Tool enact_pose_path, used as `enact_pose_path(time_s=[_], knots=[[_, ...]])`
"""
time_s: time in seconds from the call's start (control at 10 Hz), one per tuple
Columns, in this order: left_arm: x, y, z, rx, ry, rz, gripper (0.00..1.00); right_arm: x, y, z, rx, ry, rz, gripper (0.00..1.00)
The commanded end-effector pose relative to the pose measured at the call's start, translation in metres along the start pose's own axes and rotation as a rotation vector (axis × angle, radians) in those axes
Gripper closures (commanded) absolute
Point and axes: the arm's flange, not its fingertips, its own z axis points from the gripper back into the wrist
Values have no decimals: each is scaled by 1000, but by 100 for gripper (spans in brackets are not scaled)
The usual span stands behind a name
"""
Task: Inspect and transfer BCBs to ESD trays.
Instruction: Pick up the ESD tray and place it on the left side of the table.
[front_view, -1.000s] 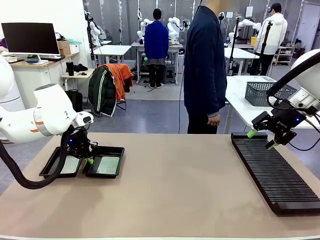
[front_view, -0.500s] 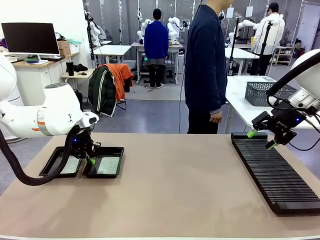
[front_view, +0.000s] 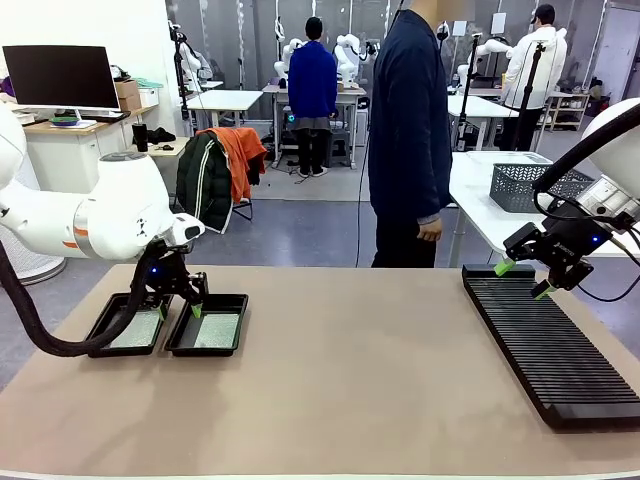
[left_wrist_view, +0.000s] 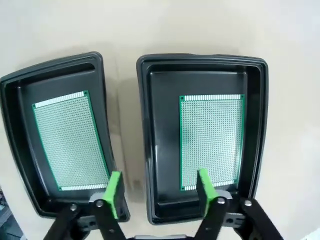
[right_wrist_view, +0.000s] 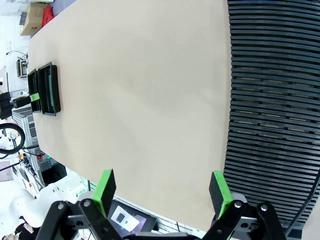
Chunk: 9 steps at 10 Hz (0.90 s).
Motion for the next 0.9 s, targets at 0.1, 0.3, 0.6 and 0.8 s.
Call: enact_pose_path(time_s=[0.1, 0.3, 0.6, 0.8], knots=[[0, -10, 32, 48, 24, -11, 0, -1, 1, 1, -21, -7, -12, 0], [4, -12, 56, 46, 66, -5, 0, -1, 1, 1, -21, -7, -12, 0], [10, -17, 91, 56, 71, -14, 0, -1, 1, 1, -21, -7, -12, 0], [15, -20, 101, 62, 82, -17, 0, -1, 1, 1, -21, -7, -12, 0]])
